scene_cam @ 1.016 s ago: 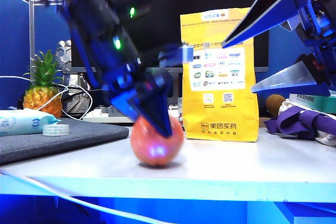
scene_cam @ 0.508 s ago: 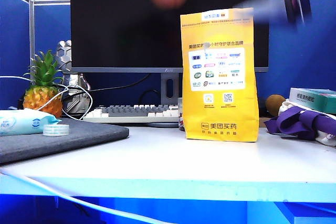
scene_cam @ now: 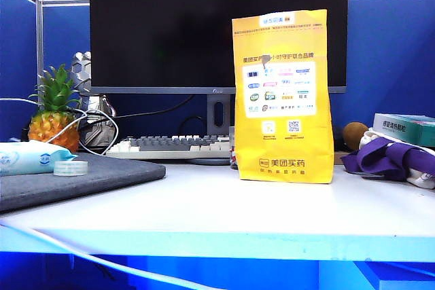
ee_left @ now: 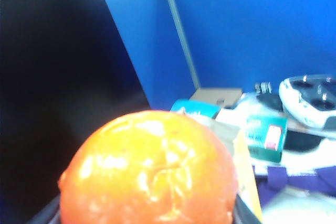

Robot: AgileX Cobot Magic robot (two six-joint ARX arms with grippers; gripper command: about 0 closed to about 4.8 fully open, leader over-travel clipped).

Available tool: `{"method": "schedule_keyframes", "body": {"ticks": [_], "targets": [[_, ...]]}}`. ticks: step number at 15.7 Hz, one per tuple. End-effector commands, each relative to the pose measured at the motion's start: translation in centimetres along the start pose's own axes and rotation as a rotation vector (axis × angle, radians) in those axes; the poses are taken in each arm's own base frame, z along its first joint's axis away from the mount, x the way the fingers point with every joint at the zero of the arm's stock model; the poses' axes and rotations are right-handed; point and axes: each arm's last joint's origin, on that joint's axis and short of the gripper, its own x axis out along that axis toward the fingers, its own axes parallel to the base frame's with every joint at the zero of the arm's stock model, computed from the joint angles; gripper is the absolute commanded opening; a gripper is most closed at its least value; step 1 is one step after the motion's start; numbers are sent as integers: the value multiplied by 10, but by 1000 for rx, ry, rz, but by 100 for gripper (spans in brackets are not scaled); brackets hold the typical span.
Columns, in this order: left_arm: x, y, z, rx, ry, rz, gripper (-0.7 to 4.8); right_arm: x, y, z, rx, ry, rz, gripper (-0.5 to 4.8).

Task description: Pick up the orange and throw it into the yellow paper bag.

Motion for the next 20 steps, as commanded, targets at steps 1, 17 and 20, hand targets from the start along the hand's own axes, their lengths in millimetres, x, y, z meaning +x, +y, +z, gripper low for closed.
{"method": "schedule_keyframes", "body": {"ticks": [1, 17, 20], "targets": [[25, 10, -3, -44, -54, -30, 178, -16, 9, -1, -9, 41, -71, 479], [62, 20, -14, -223, -88, -167, 479, -21, 1, -13, -158, 168, -364, 479], [59, 23, -8, -240, -95, -108, 479, -20, 2, -13, -155, 167, -334, 479]]}}
